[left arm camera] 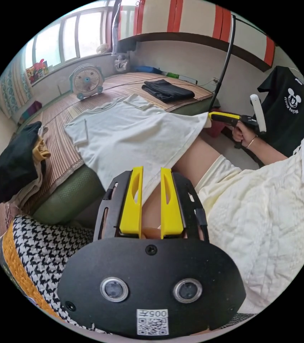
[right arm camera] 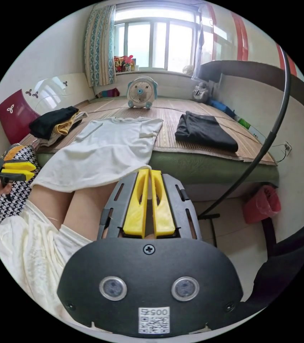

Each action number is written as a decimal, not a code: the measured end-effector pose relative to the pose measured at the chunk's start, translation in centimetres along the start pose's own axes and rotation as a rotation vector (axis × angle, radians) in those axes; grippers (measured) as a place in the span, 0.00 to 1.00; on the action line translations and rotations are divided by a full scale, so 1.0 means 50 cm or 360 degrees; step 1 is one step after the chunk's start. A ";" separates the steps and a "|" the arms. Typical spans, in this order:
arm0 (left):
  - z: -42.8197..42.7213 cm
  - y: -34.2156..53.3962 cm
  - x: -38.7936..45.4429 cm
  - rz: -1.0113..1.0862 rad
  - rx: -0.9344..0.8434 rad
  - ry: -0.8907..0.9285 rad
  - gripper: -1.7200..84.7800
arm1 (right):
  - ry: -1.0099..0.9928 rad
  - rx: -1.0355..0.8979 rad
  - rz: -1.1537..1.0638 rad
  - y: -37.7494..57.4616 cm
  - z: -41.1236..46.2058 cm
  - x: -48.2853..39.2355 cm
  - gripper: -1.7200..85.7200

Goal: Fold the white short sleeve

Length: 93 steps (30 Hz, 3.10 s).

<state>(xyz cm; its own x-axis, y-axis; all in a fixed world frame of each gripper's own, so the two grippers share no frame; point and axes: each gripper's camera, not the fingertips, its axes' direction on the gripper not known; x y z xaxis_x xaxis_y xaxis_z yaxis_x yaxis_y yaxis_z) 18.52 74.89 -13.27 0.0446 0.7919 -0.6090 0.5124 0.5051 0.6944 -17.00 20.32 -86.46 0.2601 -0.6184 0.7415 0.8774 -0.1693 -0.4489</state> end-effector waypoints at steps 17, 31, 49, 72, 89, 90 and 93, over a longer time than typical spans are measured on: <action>-0.004 0.099 -0.026 -0.0188 -0.0031 -0.0069 0.09 | 0.0033 0.0123 -0.0030 -0.033 -0.055 -0.052 0.00; -0.109 0.113 -0.024 -0.0234 0.0208 -0.0421 0.03 | 0.0054 0.0211 -0.0085 -0.009 -0.111 -0.081 0.00; -0.286 0.097 -0.030 -0.0272 0.0707 -0.0754 0.03 | 0.0062 0.0444 -0.0166 -0.047 -0.214 -0.115 0.00; -0.017 -0.305 -0.442 -0.0357 0.0443 -0.0812 0.03 | 0.0146 0.0263 -0.0535 -0.469 0.242 -0.135 0.00; 0.379 -0.500 -0.732 -0.0530 -0.0121 -0.0650 0.05 | 0.0108 -0.0392 -0.0602 -0.628 0.798 -0.125 0.01; 0.379 -0.503 -0.738 -0.0529 -0.0116 -0.0623 0.05 | 0.0099 -0.0395 -0.0595 -0.631 0.799 -0.121 0.02; 0.353 -0.497 -0.753 -0.0623 -0.0044 -0.0535 0.07 | 0.0060 -0.0380 -0.0470 -0.648 0.778 -0.087 0.07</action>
<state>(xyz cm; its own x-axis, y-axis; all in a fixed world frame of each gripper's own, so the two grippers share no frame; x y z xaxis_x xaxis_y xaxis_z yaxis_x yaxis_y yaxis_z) 19.26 26.47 -14.36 0.1297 0.3900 -0.9116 0.5231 0.7542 0.3970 -30.88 58.34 -55.74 -0.0089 -0.5434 0.8394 0.7924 -0.5159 -0.3256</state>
